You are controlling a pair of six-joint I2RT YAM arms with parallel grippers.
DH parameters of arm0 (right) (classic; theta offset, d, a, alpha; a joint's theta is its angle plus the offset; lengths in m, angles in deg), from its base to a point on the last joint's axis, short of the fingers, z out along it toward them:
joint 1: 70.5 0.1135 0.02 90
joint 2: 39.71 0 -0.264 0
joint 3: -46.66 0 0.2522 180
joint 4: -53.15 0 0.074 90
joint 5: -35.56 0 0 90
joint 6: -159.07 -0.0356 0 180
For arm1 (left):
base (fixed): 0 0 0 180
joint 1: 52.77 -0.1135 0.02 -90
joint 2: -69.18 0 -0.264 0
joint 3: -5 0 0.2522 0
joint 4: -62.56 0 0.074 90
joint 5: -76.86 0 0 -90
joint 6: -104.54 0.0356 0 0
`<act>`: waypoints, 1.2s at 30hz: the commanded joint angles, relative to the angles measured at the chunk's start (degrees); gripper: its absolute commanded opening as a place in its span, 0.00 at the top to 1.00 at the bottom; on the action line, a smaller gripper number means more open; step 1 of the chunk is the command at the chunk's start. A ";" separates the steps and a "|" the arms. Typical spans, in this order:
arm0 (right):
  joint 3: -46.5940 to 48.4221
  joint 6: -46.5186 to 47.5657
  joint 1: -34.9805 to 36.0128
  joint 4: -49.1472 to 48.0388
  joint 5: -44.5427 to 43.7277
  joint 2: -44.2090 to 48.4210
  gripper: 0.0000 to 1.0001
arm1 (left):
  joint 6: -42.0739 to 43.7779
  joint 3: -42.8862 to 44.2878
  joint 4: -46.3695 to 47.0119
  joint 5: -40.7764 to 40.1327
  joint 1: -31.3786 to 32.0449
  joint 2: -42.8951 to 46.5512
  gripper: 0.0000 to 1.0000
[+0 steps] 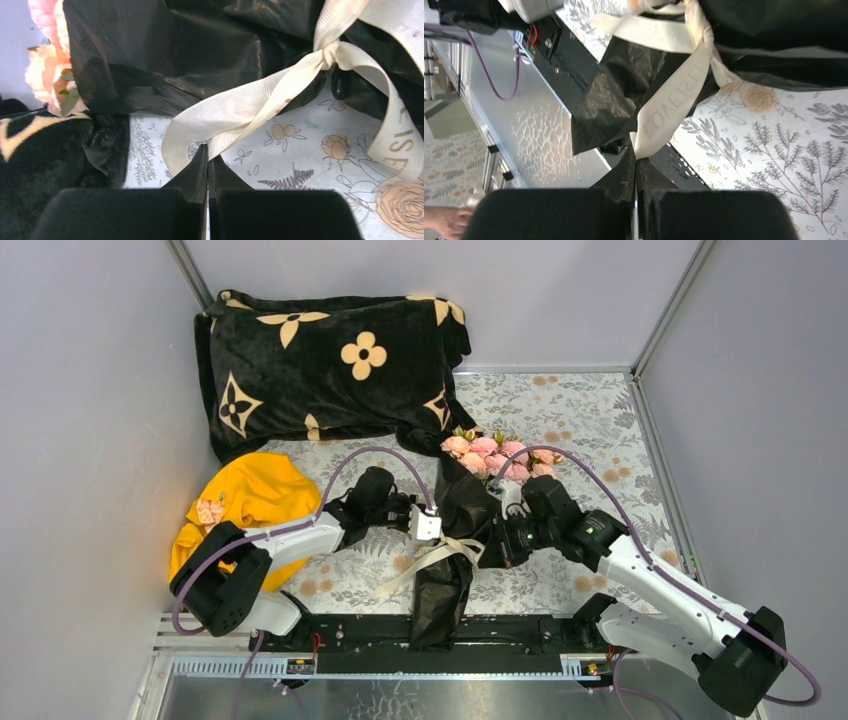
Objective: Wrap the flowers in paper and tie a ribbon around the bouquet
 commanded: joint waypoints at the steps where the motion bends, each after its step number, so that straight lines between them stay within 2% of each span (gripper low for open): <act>1: 1.34 -0.80 2.86 2.43 0.01 -1.95 1.00 | 3.56 1.31 9.18 0.18 -0.32 -0.73 1.00; 6: -2.55 -3.05 3.09 4.67 -1.54 -2.71 1.00 | 6.82 3.09 15.10 1.41 -1.71 -2.70 1.00; 10: -8.03 -9.23 3.21 0.75 -0.84 -1.24 1.00 | 9.77 4.60 16.00 3.04 -3.35 -5.61 1.00; 18: -15.60 -18.21 3.35 1.96 -3.76 0.98 1.00 | 13.55 7.52 13.79 5.12 -6.36 -10.97 1.00; 27: -19.97 -20.97 3.45 3.71 -6.00 -0.31 1.00 | 20.72 9.73 9.33 7.14 -11.46 -16.41 1.00; 36: -23.97 -24.42 3.39 4.28 -4.79 3.79 1.00 | 21.99 10.57 8.65 7.69 -13.42 -18.37 1.00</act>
